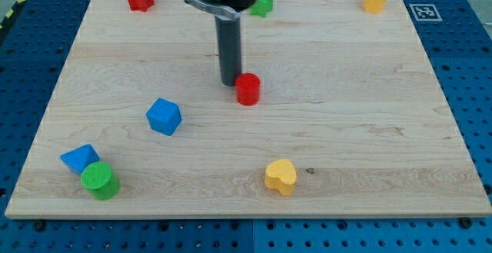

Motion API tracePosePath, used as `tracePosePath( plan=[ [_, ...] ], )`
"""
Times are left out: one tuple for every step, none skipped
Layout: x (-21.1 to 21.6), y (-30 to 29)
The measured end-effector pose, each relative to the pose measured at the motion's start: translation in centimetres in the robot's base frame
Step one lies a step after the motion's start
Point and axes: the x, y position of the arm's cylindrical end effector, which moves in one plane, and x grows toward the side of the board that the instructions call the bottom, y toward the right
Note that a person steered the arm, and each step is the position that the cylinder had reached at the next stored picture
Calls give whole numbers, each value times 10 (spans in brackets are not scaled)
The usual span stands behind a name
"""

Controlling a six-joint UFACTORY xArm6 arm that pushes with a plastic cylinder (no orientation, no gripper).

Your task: Slide the red circle to the bottom right

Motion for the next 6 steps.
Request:
tracePosePath(
  plan=[
    [22, 26],
    [51, 50],
    [77, 68],
    [88, 86],
    [90, 112],
    [96, 139]
  ],
)
